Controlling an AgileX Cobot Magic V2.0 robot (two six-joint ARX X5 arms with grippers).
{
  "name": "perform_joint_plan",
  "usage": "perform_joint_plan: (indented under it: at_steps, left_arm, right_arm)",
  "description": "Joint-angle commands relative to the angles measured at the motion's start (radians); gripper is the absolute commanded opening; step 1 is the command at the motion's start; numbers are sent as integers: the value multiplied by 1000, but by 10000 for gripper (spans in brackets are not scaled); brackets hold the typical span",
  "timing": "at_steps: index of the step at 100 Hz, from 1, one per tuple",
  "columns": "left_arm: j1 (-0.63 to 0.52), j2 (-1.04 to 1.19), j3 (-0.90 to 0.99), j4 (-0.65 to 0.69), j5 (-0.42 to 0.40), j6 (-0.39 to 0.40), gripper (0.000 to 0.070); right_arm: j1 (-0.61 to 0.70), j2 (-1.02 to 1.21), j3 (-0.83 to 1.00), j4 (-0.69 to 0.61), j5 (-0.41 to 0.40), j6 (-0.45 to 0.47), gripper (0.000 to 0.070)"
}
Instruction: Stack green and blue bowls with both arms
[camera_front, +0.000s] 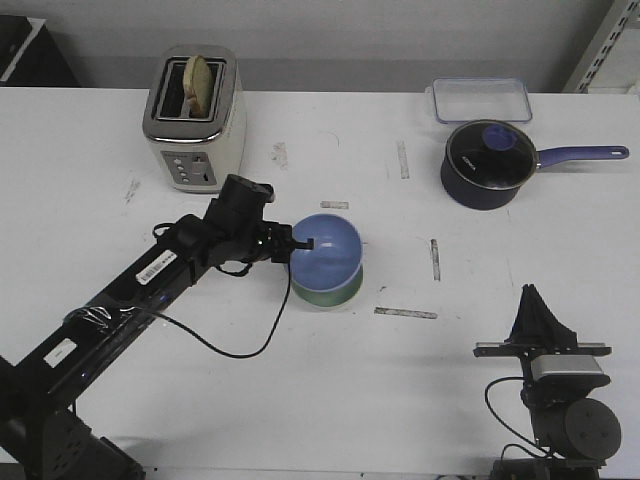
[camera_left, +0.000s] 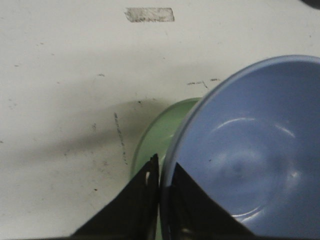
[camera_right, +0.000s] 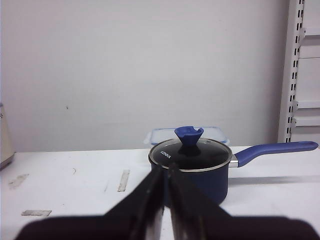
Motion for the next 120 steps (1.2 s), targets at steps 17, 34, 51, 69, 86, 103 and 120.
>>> perform_joint_plan:
  at_steps: [17,34,51,69,86,103,120]
  left_arm:
    - [-39,65,21,11,-44,-6,1]
    - [-46,85,21,-3,-46,-2,1]
    - [-58,85,21,-7,-45,-2,5]
    - [-63,85,21,-8,-46,-2,183]
    - [-63,82,21,-8,-46,-2,254]
    - [-68,61,21,-7,-46,-2,254]
    - [-68,21,20,2,-46,19,253]
  right_arm:
    - [1,-2,2,10,-2,-3,5]
    - [1,-2,2,10,-2,-3,5]
    - [1,-2,2,10,-2,-3,5]
    - [1,-2,2,10,-2,-3,5]
    - [1,-2,2,10,-2,-3,5]
    - [1,-2,2,10,-2,-3,5]
    - [1,-2,2,10,-2,-3,5]
